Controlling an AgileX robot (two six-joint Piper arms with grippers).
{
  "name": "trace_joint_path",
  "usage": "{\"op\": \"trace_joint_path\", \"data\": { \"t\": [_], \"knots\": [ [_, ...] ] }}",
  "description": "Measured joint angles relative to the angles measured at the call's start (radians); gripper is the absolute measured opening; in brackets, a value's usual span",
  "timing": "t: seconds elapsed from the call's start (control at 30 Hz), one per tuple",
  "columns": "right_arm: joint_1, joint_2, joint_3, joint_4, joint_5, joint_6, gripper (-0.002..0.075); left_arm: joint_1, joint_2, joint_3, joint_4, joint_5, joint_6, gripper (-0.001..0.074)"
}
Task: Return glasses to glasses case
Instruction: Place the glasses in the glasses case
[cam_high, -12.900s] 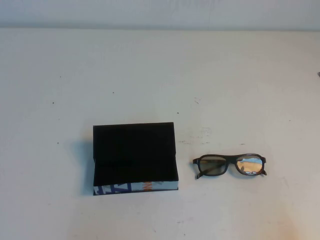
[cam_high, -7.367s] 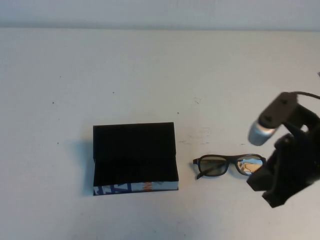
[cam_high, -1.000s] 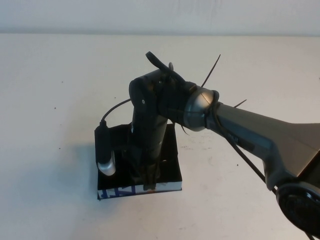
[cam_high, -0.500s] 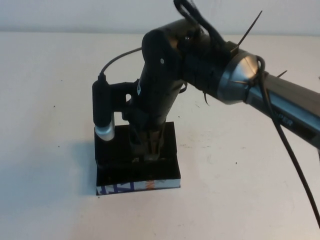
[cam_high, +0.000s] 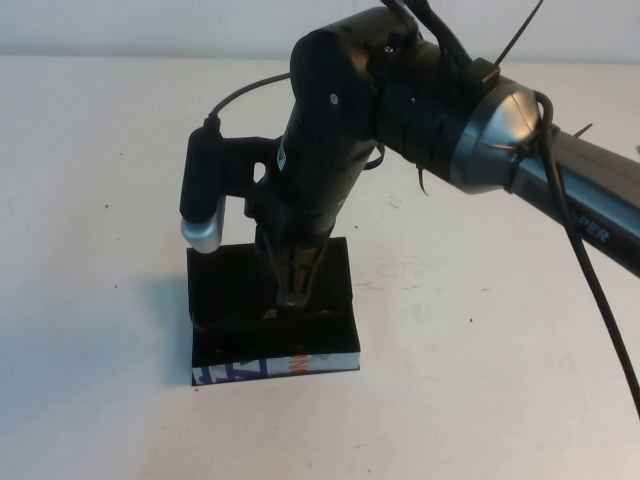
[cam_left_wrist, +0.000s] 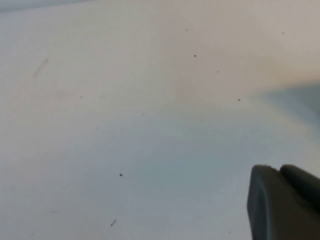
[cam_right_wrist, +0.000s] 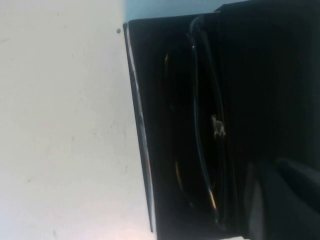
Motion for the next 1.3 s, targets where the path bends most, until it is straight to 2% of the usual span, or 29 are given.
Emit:
{"op": "trace_joint_path", "data": {
  "t": [0.2,0.53,0.63,0.8,0.9,1.3],
  "knots": [
    [0.000,0.000,0.000,0.009,0.000,0.050,-0.0008,0.000,0.000,0.000,0.000,0.000,0.000,-0.0001],
    [0.000,0.024,0.000,0.057,0.000,0.010,-0.0004,0.000,0.000,0.000,0.000,0.002,0.000,-0.0001],
    [0.000,0.037,0.000,0.057,0.000,0.008,0.0041,0.000,0.000,0.000,0.000,0.002,0.000,-0.0001],
    [0.000,0.037,0.000,0.057,0.000,0.005,0.0211,0.000,0.000,0.000,0.000,0.002,0.000,-0.0001],
    [0.000,0.037,0.018,0.055,0.000,-0.005,0.0259,0.000,0.000,0.000,0.000,0.002,0.000,-0.0001],
    [0.000,0.061,0.133,0.054,-0.003,-0.119,0.0226,0.000,0.000,0.000,0.000,0.002,0.000,-0.0001]
  ]
}}
